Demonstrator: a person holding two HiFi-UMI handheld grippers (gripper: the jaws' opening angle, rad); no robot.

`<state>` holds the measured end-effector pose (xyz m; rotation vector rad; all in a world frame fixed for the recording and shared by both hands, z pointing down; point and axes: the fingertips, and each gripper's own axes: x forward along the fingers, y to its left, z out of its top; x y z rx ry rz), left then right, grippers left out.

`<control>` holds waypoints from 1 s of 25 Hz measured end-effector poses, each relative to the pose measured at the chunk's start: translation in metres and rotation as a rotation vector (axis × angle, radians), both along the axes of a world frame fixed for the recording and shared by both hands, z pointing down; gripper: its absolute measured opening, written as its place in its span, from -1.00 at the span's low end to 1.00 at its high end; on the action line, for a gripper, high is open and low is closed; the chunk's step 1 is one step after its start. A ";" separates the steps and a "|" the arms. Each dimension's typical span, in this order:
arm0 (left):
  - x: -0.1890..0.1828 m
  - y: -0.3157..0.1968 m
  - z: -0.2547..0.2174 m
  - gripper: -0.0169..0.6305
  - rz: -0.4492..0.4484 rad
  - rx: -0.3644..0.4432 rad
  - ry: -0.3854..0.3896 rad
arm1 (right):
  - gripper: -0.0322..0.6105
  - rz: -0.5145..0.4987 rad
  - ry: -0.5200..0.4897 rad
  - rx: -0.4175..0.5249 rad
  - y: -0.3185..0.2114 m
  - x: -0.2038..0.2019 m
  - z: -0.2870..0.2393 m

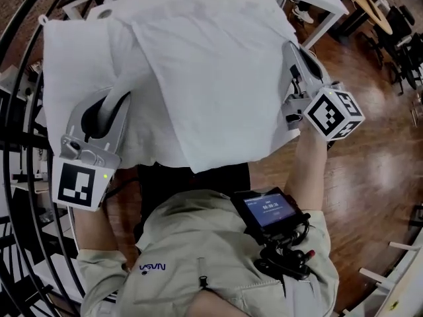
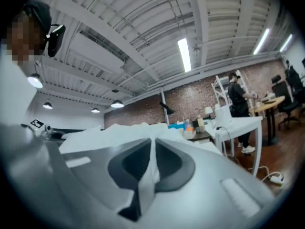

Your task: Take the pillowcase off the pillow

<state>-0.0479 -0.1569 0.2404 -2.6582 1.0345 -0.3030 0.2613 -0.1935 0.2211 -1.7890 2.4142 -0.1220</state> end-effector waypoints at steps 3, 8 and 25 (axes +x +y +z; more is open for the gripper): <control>-0.015 -0.001 -0.017 -0.80 0.005 0.056 -0.001 | -0.89 0.146 -0.005 0.045 0.010 0.035 -0.011; -0.052 -0.008 -0.044 -0.82 -0.061 0.061 0.113 | -0.89 0.366 -0.067 0.079 0.028 0.102 -0.015; -0.069 -0.075 -0.022 -0.82 -0.157 -0.048 0.080 | -0.88 0.554 -0.169 -0.054 0.025 0.185 0.056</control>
